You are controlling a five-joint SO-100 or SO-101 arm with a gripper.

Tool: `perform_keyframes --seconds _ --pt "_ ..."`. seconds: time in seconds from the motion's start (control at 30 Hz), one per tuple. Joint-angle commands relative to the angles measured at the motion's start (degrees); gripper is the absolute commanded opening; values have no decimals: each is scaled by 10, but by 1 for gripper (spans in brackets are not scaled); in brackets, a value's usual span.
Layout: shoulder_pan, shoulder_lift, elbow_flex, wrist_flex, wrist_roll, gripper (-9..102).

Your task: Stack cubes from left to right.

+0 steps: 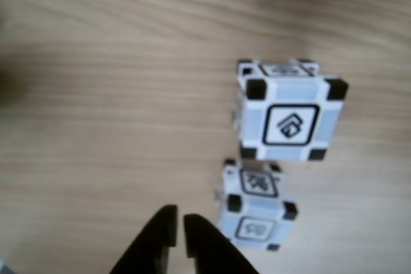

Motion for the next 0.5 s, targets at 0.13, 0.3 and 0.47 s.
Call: perform_keyframes --seconds 0.13,0.3,0.47 --pt "5 24 -16 11 7 0" --pt "5 24 -21 6 -6 0" --pt "5 24 -22 11 -2 0"
